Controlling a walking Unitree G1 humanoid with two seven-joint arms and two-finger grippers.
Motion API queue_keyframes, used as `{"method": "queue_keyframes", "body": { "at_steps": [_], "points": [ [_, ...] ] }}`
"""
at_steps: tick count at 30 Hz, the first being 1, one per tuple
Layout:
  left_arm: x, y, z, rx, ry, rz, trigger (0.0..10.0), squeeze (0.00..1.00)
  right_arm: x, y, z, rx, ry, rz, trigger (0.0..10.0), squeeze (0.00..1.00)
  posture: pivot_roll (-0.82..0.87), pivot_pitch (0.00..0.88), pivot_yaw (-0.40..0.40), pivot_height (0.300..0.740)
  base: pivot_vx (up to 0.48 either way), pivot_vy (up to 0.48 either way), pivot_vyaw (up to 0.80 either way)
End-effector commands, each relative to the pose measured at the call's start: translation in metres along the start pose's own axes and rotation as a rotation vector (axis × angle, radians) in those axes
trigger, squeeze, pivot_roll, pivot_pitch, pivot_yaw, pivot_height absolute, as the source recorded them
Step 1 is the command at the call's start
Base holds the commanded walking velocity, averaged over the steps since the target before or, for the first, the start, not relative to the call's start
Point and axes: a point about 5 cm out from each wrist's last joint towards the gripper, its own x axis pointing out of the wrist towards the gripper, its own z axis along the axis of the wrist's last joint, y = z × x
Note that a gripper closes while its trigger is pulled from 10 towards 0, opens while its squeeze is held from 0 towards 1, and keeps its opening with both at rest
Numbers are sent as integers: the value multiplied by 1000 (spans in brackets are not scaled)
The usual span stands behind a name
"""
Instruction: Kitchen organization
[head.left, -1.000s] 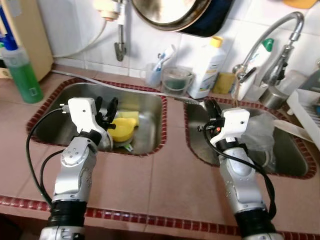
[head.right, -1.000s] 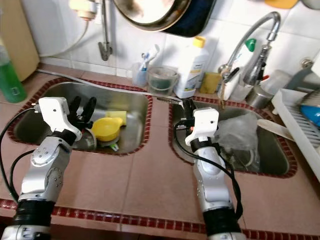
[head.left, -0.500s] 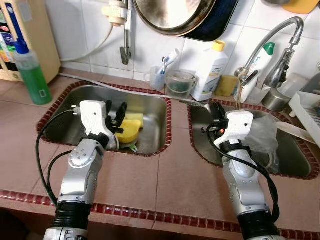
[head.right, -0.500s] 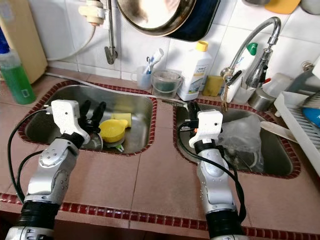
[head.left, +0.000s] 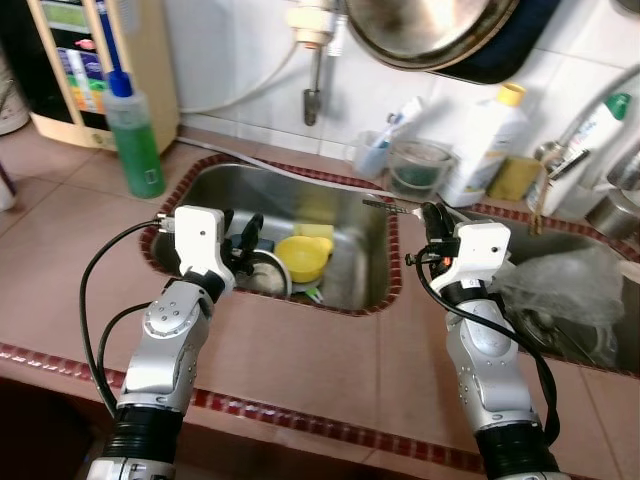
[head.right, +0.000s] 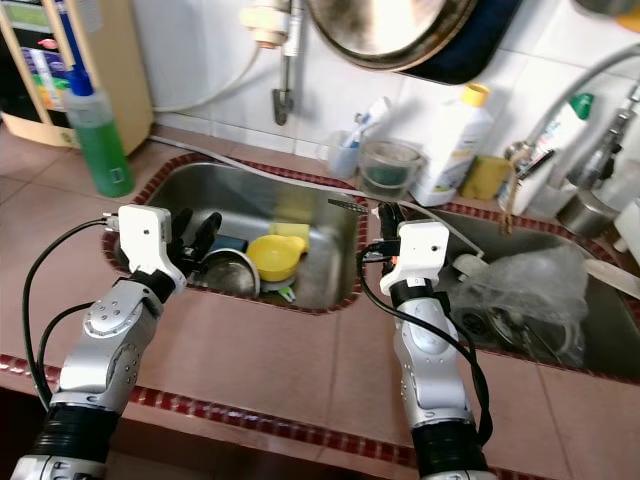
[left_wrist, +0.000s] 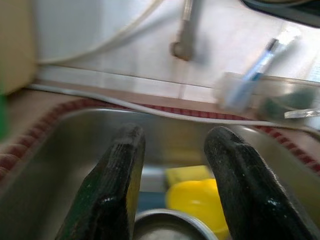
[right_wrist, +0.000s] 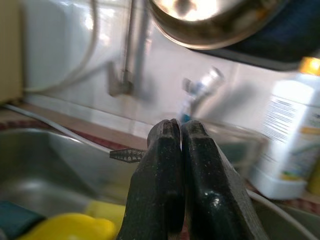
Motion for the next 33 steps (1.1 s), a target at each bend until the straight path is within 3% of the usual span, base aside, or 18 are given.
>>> {"method": "queue_keyframes", "body": {
  "at_steps": [1, 15, 28, 33],
  "points": [
    [4, -8, 3, 0, -8, -29, 10000, 0, -2, -11, 4, -16, -11, -32, 10000, 0, 83, 0, -89, 740, 0, 285, 0],
    [6, -9, 3, -1, -2, -30, 10000, 0, -1, -11, 4, -18, -11, -35, 10000, 0, 82, 0, -89, 740, 0, 224, 0],
    [2, -30, 0, 76, 11, -148, 10000, 0, -3, -14, 1, -24, 11, -15, 10000, 0, 83, 0, -98, 740, 0, 0, 0],
    [3, -38, -1, 104, 25, -180, 10000, 0, 1, -23, 2, -44, 16, -11, 10000, 0, 76, 0, -93, 740, 0, 0, 0]
  ]
}}
